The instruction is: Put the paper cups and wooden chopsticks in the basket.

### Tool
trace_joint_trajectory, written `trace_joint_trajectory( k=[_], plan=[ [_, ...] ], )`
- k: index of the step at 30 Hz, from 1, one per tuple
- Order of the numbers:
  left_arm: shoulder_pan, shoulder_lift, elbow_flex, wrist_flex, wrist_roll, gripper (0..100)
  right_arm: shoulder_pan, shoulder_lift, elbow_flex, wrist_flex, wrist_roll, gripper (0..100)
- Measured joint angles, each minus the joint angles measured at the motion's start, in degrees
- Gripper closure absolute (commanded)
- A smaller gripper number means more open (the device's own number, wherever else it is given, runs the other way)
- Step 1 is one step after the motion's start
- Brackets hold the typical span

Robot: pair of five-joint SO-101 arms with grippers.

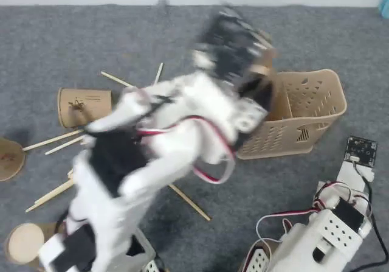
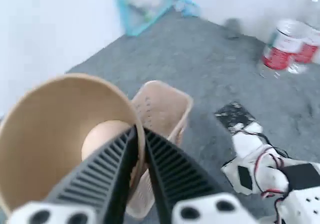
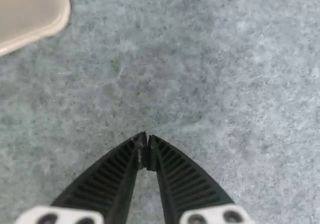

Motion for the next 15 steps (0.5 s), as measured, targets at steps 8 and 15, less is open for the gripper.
trace_joint_trajectory(
  k=[8,15],
  plan=[
    [7.4,9.8,0.0,-13.3,-2.5,99,-0.9,0.0,0.3,-0.1,0.0,99.1],
    [7.2,18.8,0.0,-22.8,-3.1,99,-1.1,0.0,0.3,-0.1,0.0,99.1]
  ],
)
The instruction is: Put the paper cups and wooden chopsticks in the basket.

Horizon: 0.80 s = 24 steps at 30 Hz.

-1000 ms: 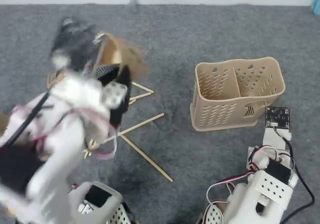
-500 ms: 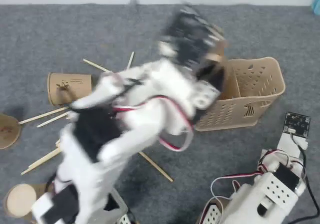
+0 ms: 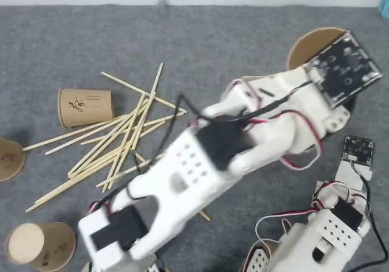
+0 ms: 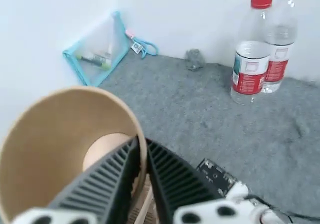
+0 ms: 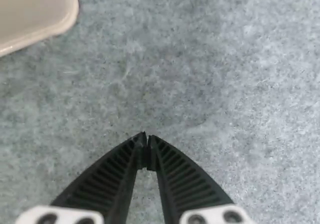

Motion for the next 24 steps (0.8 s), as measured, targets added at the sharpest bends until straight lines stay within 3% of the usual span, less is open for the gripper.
trace_joint_trajectory(
  k=[8,17,24],
  plan=[
    [-2.8,9.1,0.0,-0.9,-0.1,99,0.0,0.0,0.0,0.0,0.0,99.1],
    [-4.0,10.6,0.0,1.1,-0.3,99,-0.4,0.0,0.0,0.0,0.0,99.1],
    [-4.0,10.6,-2.6,4.8,-0.5,85,-1.1,0.0,0.0,0.0,0.0,99.1]
  ],
)
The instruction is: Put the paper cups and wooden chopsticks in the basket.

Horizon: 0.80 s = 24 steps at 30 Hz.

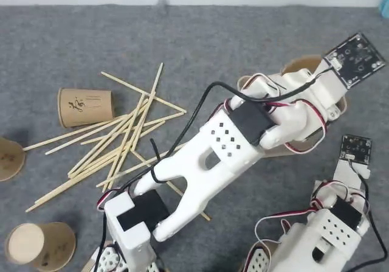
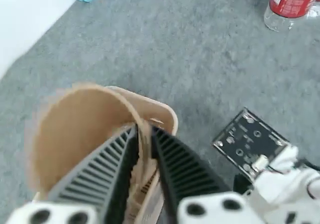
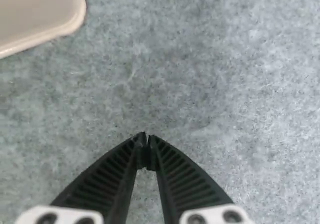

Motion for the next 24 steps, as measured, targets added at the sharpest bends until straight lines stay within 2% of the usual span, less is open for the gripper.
trace_joint_trajectory(
  k=[4,8,12,14,17,21,24],
  plan=[
    [0.0,-1.8,-6.2,7.5,0.0,79,-0.3,0.0,0.0,0.0,0.0,99.1],
    [-0.3,-5.7,-11.6,13.0,0.0,79,-0.3,0.0,0.0,0.0,0.0,99.1],
    [-3.3,-12.3,-17.8,22.4,0.0,79,-0.3,0.0,0.0,0.0,0.0,99.1],
    [-6.6,-16.4,-20.2,27.0,0.0,79,-0.3,0.0,0.0,0.0,0.0,99.1],
    [-14.7,-23.3,-19.8,28.3,0.0,79,-0.3,0.0,0.0,0.0,0.0,99.1],
    [-28.2,-33.1,-12.4,28.6,0.0,79,-0.3,0.0,0.0,0.0,0.0,99.1],
    [-35.1,-40.1,-4.7,28.6,0.0,79,-0.3,0.0,0.0,0.0,0.0,99.1]
  ],
)
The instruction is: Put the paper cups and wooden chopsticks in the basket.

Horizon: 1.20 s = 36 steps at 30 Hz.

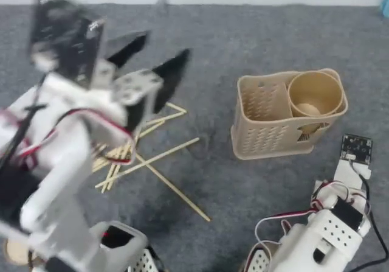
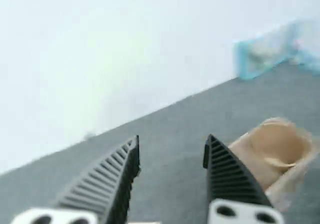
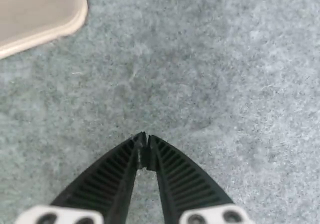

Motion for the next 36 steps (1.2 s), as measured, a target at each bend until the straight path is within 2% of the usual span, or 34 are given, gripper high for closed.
trace_joint_trajectory(
  k=[5,11,17,22,26,31,36],
  plan=[
    [-11.0,-11.2,12.7,0.0,0.0,79,0.4,0.0,0.0,0.0,0.0,99.1],
    [-29.8,-22.2,29.3,-0.2,0.0,79,1.2,0.0,0.0,0.0,0.0,99.1],
    [-47.9,-22.7,50.1,-11.5,0.0,79,1.2,0.0,0.0,0.0,0.0,99.1],
    [-52.3,-22.6,64.0,-26.5,0.0,79,1.2,0.0,0.0,0.0,0.0,99.1],
    [-52.4,-21.9,69.8,-35.5,0.0,79,1.2,0.0,0.0,0.0,0.0,99.1],
    [-52.7,-12.7,69.6,-40.2,1.1,81,1.2,0.0,0.0,0.0,0.0,99.1],
    [-52.8,3.6,61.5,-38.7,2.5,99,1.2,0.0,0.0,0.0,0.0,99.1]
  ],
)
